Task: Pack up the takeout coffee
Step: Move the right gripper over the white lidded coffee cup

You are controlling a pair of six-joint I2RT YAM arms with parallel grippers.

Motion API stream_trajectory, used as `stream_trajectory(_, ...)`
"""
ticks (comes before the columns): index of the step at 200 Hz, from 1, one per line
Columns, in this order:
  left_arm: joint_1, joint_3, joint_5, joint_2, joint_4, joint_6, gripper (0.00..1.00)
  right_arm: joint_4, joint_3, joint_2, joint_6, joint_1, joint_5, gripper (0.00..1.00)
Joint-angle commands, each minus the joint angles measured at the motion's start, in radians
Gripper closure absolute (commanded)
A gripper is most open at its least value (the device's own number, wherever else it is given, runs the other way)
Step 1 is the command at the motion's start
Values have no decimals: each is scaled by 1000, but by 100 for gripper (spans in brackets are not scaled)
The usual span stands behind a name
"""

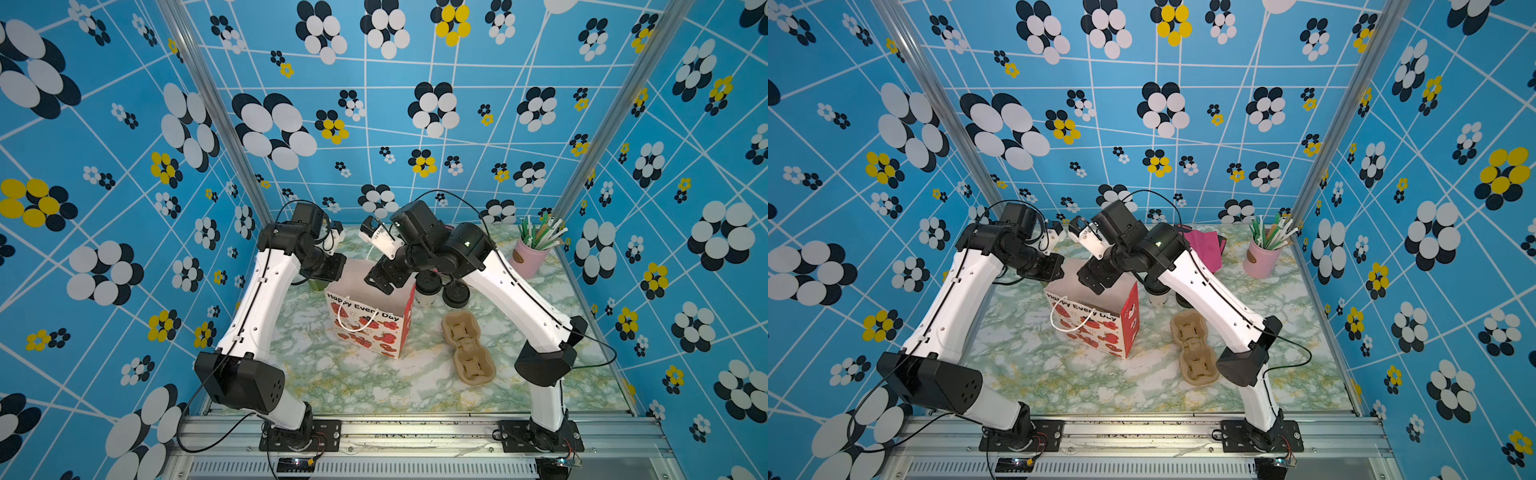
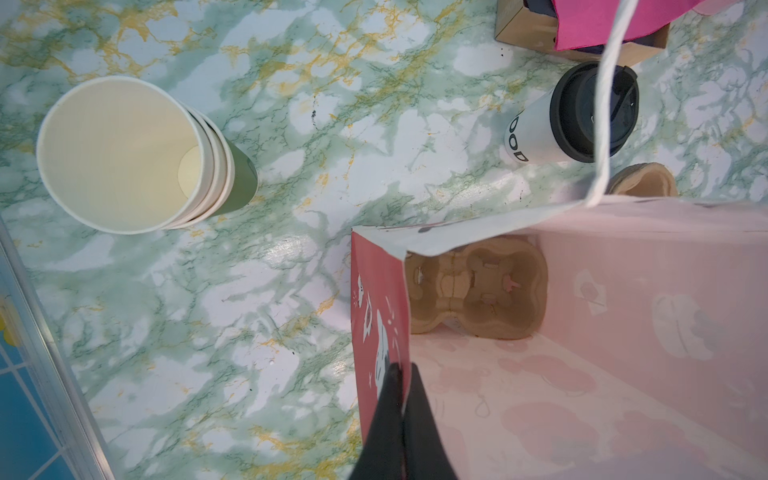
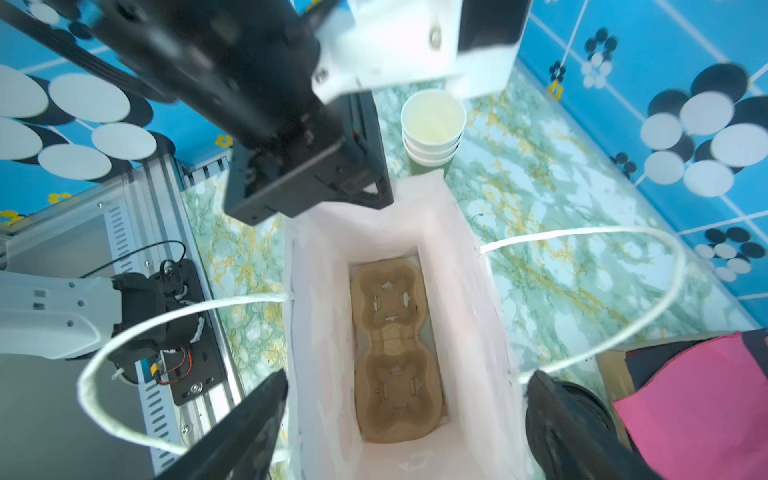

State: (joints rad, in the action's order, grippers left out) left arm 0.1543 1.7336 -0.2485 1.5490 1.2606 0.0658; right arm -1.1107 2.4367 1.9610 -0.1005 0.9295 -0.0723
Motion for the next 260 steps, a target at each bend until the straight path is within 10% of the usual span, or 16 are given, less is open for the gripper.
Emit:
stream_trajectory(1,-9,-20,15,-38,3,-11,100,75,-52,-69,12,8,39,7)
stream_trajectory(131,-14,-18,21,-65,-13,-14,69,317,-649,-538,-5,-199,161,1)
stream_trajectory(260,-116,-128,-27,-311,-234,-71,0,219,-711,-319,55,-329,206,1)
